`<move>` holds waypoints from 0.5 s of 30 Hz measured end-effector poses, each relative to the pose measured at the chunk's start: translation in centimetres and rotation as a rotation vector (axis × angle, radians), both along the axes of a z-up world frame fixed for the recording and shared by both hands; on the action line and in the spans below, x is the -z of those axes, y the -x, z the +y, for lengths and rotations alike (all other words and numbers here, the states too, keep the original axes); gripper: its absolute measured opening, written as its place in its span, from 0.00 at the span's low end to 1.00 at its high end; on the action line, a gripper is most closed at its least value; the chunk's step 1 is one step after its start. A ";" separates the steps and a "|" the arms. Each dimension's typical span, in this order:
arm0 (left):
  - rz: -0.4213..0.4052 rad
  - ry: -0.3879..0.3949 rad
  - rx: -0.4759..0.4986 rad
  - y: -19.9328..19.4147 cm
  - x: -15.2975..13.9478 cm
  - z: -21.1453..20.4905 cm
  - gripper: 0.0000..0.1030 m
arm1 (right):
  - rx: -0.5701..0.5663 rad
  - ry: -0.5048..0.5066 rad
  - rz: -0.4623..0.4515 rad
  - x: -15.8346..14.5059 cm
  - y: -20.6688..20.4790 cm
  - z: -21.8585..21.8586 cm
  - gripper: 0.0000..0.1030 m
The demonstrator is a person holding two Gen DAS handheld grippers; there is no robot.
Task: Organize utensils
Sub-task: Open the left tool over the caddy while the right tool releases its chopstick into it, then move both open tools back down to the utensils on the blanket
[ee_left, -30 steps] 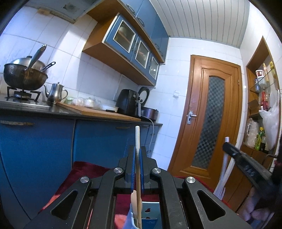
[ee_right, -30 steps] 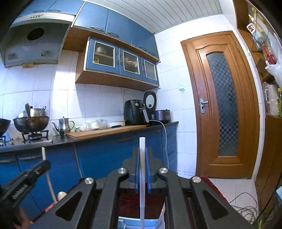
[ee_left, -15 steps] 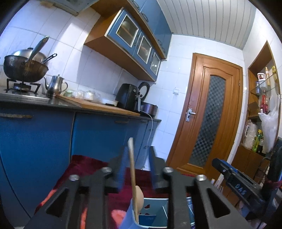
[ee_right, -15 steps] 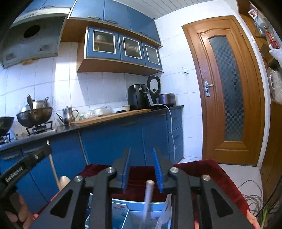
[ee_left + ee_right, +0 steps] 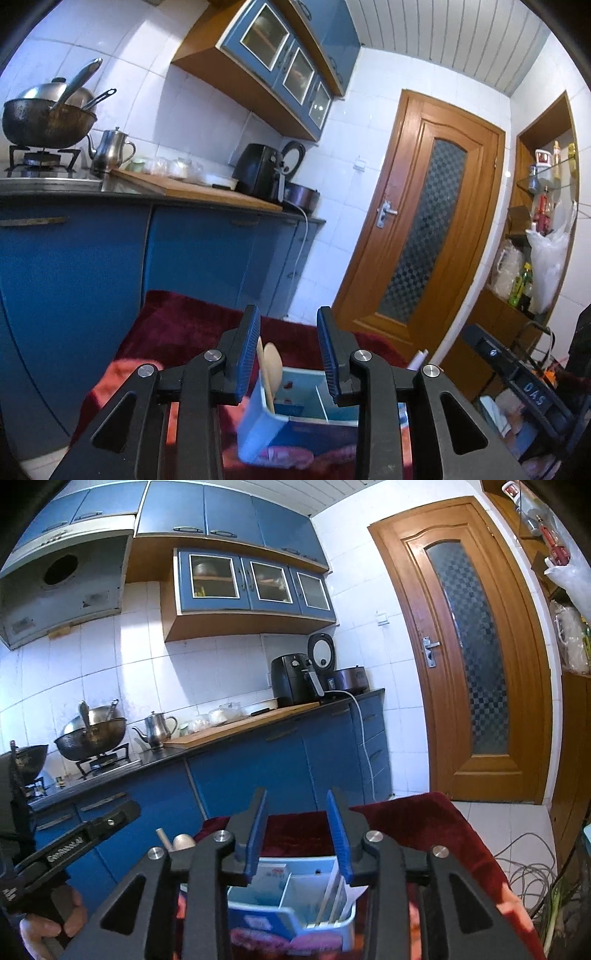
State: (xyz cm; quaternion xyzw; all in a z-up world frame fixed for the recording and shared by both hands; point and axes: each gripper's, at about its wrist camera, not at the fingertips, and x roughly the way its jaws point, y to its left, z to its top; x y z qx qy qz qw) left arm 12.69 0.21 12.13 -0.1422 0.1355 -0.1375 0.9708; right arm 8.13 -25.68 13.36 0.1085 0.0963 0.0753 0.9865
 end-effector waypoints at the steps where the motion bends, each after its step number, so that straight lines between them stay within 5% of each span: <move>1: 0.007 -0.006 0.003 0.4 -0.1 0.1 0.31 | -0.006 -0.006 0.002 -0.1 0.5 0.0 0.37; 15: 0.126 -0.089 0.028 6.0 0.2 0.4 0.33 | -0.014 0.006 0.093 0.8 7.5 0.4 0.41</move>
